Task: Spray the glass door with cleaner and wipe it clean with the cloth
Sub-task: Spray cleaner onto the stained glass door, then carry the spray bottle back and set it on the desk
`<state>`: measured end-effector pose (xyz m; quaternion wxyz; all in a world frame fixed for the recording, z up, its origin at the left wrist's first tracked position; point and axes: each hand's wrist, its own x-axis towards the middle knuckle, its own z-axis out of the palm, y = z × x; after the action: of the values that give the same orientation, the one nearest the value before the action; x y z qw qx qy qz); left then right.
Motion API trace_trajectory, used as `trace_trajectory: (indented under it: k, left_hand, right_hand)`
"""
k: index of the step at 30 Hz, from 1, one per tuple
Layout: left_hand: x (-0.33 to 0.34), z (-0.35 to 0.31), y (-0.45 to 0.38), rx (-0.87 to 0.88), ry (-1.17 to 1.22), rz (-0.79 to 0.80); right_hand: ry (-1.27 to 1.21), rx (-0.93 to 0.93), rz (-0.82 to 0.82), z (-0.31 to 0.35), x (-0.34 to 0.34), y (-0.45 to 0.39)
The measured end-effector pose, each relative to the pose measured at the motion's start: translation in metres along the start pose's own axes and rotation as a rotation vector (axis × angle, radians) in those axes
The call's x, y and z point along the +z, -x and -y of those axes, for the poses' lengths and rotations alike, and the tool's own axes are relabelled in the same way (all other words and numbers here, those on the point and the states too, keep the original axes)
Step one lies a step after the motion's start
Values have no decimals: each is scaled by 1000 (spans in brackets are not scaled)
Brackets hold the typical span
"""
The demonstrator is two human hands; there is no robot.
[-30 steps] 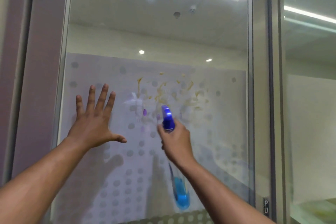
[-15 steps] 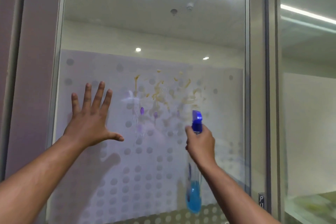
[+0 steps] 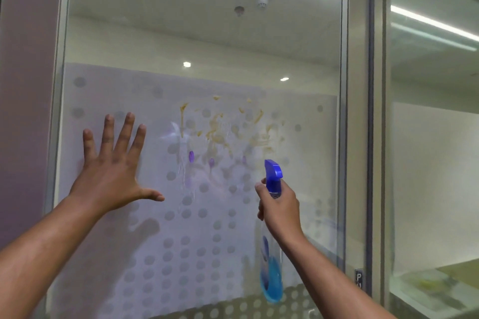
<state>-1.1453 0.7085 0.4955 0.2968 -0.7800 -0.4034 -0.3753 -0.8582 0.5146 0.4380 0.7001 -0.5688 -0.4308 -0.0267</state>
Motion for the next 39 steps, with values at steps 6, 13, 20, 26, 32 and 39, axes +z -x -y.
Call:
trace_trajectory:
  k: [6,13,20,26,32,39]
  left_hand:
    - [-11,-8,2,-36,23,32]
    - [-17,-87,57,7,192,-136]
    - [-2,-315,188,-18,1041,235]
    - [-7,-508,255,-69,1571,532]
    - [-57,-645,290,-85,1981,995]
    - [-86,-771,308,77,2006,1300]
  right_hand:
    - [-83,-38,161,7,-23,26]
    - [-249,44,286,0,-86,60]
    - [-426,251,227,-41,-191,102]
    - [-423,371,194,-73,-315,133]
    - [-363,445,35,-102,-453,150]
    - [-347,481,-102,-116,-586,163]
